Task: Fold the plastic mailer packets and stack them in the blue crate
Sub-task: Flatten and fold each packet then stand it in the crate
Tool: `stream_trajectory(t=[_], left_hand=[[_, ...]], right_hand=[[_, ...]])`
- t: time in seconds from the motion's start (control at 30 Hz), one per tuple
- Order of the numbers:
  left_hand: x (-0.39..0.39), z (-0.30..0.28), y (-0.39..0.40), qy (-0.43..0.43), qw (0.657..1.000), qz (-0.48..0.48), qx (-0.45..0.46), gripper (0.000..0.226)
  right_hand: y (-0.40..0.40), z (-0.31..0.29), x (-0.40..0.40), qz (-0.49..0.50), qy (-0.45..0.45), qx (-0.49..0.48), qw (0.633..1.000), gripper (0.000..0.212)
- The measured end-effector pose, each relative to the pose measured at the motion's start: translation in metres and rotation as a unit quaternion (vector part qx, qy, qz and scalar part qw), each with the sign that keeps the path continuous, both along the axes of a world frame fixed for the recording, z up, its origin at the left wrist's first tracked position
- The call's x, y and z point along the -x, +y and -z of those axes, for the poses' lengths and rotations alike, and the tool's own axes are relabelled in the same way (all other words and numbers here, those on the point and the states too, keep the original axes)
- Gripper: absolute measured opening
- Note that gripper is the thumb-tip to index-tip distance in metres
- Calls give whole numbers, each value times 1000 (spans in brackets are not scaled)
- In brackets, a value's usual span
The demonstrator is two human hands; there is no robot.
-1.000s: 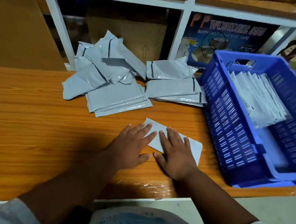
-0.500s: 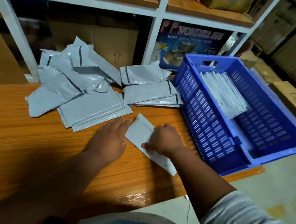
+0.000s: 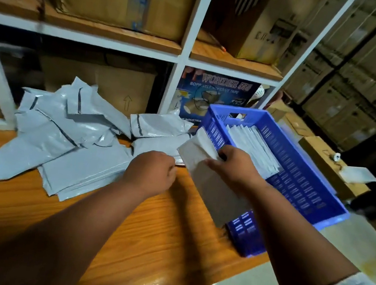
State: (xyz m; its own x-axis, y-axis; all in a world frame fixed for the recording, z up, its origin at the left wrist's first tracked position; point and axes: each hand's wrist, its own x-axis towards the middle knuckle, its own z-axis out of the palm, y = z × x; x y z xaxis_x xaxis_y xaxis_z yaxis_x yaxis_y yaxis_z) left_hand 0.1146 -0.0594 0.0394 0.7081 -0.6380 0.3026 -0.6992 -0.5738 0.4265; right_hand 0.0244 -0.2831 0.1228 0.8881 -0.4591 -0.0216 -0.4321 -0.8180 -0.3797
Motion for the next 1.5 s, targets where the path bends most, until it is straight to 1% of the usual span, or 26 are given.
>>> stream_trajectory(t=[0.1,0.2,0.3,0.37,0.43,0.5,0.6,0.67,0.77,0.87,0.93,1.1,1.17,1.23,1.3,1.33,1.5], left_hand=[[-1,-28,-40,-9,1000,15,10,28],[-4,-50,-76,-25,1000,8,12,28],[-5,-60,-106,-36,999,0,-4,30],[-5,-61,-123,-33,999,-11,-28,30],[-5,-57,-136,-26,998,-25,-49,30],[-5,-51,-145,-19,997,-48,-62,31],[-3,-41,-154,0,992,-83,-96,34],[-2,-36,-157,8,987,-99,-127,34],[-3,-34,-158,20,980,-123,-157,32],[-5,-34,-157,28,973,-140,-180,31],[-7,-31,-155,26,971,-148,-188,31],[-2,-30,-153,28,965,-156,-209,33],[1,-31,-150,25,964,-158,-212,32],[1,-31,-143,31,965,-163,-202,31],[-4,-31,-130,35,966,-170,-190,30],[-7,-31,-124,33,967,-174,-183,31],[-14,-38,-93,24,976,-178,-121,31]], right_hand=[[-30,-31,-1,20,-46,-3,999,28],[-72,-49,-3,53,-101,-20,993,29],[-120,-64,-7,109,-165,-30,980,30],[-150,-69,-14,123,-183,-17,975,30],[-172,-66,-25,110,-174,-25,978,28],[-187,-52,-39,80,-139,-41,986,27],[-193,-21,-62,39,-87,-78,992,22],[-192,4,-82,12,-48,-95,994,23],[-189,36,-104,-28,15,-88,996,19],[-187,58,-112,-41,40,-73,996,22],[-184,70,-114,-51,40,-49,997,21],[-171,80,-117,-105,48,8,993,9],[-172,80,-117,-110,61,8,992,9],[-176,76,-118,-103,66,-21,992,15],[-182,68,-119,-75,45,-57,995,24],[-185,61,-119,-63,24,-63,996,25],[-173,6,-115,-36,-90,-38,995,18]])
